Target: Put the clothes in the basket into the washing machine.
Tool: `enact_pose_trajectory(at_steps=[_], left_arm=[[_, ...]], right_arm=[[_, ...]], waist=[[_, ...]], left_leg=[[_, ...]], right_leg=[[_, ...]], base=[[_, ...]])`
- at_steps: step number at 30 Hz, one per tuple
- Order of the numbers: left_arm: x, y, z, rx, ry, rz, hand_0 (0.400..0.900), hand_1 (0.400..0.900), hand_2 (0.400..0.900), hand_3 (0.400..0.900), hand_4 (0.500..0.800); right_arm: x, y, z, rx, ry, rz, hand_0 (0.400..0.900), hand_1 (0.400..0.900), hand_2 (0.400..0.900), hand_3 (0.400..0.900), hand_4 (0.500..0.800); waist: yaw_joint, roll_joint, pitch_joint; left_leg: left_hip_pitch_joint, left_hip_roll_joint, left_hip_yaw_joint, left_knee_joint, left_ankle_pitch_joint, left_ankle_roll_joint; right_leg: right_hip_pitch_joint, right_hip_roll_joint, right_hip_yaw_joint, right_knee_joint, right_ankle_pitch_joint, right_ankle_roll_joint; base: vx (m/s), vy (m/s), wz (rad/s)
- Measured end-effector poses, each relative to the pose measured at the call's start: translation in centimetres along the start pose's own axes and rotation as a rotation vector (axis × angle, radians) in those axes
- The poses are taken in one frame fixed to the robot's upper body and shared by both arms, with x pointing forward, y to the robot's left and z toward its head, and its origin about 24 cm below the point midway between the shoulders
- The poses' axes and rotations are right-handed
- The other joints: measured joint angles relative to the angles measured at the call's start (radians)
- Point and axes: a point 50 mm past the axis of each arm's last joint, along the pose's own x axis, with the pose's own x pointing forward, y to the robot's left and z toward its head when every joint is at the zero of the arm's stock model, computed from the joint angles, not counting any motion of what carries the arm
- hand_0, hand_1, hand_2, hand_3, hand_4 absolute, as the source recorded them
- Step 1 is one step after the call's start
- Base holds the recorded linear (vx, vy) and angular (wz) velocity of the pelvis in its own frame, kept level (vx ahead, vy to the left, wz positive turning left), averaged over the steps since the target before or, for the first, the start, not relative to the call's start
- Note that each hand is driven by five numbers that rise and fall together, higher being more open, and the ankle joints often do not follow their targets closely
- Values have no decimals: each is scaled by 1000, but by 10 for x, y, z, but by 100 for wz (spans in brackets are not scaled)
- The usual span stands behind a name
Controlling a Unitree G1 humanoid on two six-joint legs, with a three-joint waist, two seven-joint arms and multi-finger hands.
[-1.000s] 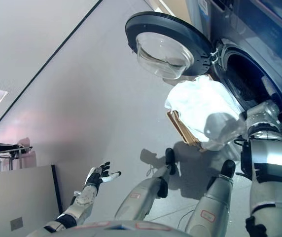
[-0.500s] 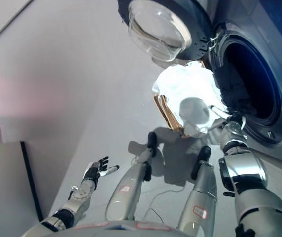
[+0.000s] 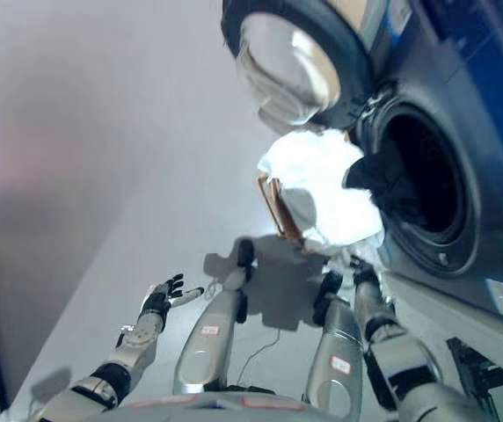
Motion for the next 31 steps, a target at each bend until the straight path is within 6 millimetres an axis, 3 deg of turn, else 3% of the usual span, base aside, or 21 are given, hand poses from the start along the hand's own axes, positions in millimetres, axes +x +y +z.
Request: enact_pose_trajectory(at_steps=[4, 7, 15, 21, 31], left_arm=[[-4, 5, -22, 29, 93, 11, 900, 900, 900, 900, 800], [-14, 9, -52, 49, 214, 12, 900, 900, 900, 900, 800], [-46, 13, -111, 112, 429, -36, 900, 900, 900, 900, 800], [-57, 4, -125, 148, 483, -110, 900, 900, 900, 900, 800], [-60, -5, -128, 188, 497, -161, 900, 900, 900, 900, 800]], right_arm=[[-18, 2, -67, -108, 155, 29, 900, 900, 900, 900, 800], [-28, -1, -96, -151, 228, 41, 900, 900, 900, 900, 800], [-55, -16, -154, -146, 432, 31, 900, 900, 900, 900, 800], [-67, -22, -172, -126, 503, 40, 900, 900, 900, 900, 800], [-69, -27, -176, -127, 521, 38, 900, 900, 900, 900, 800]], waist=[[-55, -45, -68], [-94, -60, -162], [-134, -65, -320], [-149, -56, -362], [-155, -44, -380]], left_leg=[[81, 11, 20, -10, -27, 1], [151, 19, 43, -44, -40, 3], [334, 32, 108, -111, -74, -3], [431, 34, 134, -143, -84, -8], [473, 35, 153, -144, -97, -9]], right_leg=[[106, 21, 5, -98, 34, 18], [191, 42, 11, -191, 63, 27], [384, 71, 43, -364, 106, 41], [469, 83, 59, -395, 107, 40], [497, 83, 84, -393, 100, 48]], base=[[130, 31, -23], [79, 22, -22], [103, 4, -20], [71, -13, -13], [19, -12, -6]])
